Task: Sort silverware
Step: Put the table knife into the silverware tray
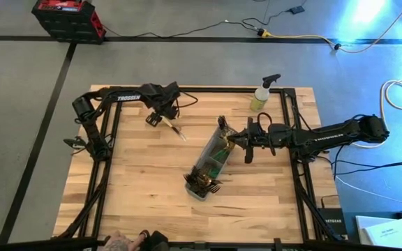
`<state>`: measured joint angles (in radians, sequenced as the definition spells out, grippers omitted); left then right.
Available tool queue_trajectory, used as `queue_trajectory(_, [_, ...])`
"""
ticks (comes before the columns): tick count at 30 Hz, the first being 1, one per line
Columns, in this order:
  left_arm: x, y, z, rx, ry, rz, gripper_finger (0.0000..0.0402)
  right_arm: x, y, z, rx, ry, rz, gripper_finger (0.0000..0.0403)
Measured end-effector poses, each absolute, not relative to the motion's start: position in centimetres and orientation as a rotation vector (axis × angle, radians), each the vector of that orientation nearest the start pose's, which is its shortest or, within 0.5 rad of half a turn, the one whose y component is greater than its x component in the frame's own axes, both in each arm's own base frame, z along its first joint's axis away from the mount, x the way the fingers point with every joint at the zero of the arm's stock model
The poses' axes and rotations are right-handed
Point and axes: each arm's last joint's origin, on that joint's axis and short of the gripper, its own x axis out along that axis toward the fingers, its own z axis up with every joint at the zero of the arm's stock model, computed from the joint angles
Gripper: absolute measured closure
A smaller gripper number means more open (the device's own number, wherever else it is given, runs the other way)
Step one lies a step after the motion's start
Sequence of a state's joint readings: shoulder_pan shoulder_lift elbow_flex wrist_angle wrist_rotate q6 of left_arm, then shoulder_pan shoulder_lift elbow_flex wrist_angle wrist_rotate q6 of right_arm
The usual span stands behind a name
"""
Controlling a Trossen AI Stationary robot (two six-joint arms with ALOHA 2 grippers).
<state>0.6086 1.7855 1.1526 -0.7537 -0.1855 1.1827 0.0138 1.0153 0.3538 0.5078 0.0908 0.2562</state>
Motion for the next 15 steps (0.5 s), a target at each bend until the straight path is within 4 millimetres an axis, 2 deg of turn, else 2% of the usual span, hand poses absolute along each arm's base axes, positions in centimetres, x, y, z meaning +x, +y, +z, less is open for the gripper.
queue_trajectory(5, [26.7,19.2,15.6,0.579,1.568,-0.257,0.0164,20.6,0.0,21.0,0.245,0.146,-0.091,0.0403])
queue_trajectory(15, [27.0,19.2,14.9,0.561,1.533,-0.307,0.0165,20.6,0.0,20.9,0.244,0.150,-0.091,0.0403])
